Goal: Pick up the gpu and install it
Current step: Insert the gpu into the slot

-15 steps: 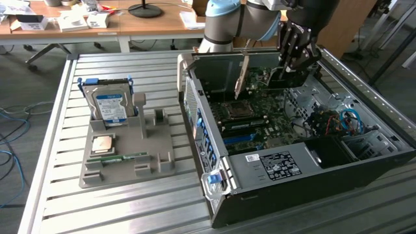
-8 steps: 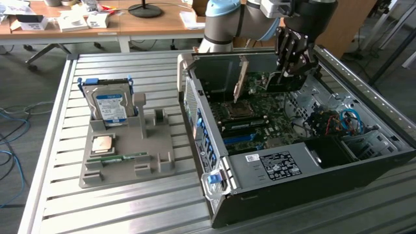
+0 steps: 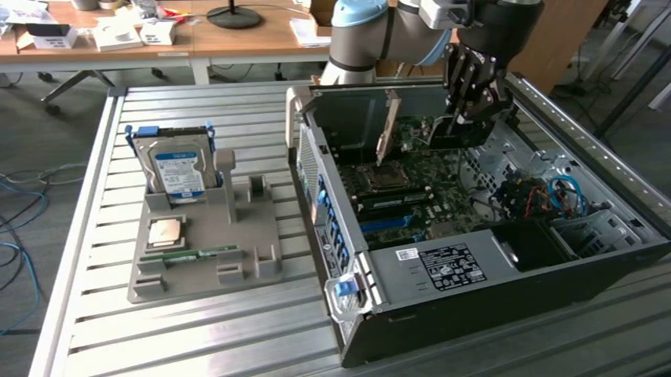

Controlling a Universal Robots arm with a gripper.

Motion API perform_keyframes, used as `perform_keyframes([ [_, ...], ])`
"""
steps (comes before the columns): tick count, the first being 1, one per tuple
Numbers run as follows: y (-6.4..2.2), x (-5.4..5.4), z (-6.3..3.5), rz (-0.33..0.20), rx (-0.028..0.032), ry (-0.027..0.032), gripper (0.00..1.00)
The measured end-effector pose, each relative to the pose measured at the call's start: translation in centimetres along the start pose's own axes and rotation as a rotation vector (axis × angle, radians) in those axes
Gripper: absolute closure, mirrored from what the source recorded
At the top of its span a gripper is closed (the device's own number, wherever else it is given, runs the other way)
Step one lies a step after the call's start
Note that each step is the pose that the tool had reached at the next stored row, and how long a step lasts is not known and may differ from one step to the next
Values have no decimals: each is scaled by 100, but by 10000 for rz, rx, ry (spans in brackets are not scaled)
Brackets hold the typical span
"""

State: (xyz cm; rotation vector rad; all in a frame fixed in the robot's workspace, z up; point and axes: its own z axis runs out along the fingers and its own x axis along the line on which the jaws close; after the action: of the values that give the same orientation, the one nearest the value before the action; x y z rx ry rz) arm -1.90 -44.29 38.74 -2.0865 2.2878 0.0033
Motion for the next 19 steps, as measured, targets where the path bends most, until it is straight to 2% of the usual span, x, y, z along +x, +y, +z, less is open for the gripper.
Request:
perform_keyframes([
  [6, 56, -4, -1, -2, 8, 0, 74],
  [9, 59, -5, 1, -3, 8, -1, 74],
  [19, 81, 0, 93, -3, 7, 1, 74],
])
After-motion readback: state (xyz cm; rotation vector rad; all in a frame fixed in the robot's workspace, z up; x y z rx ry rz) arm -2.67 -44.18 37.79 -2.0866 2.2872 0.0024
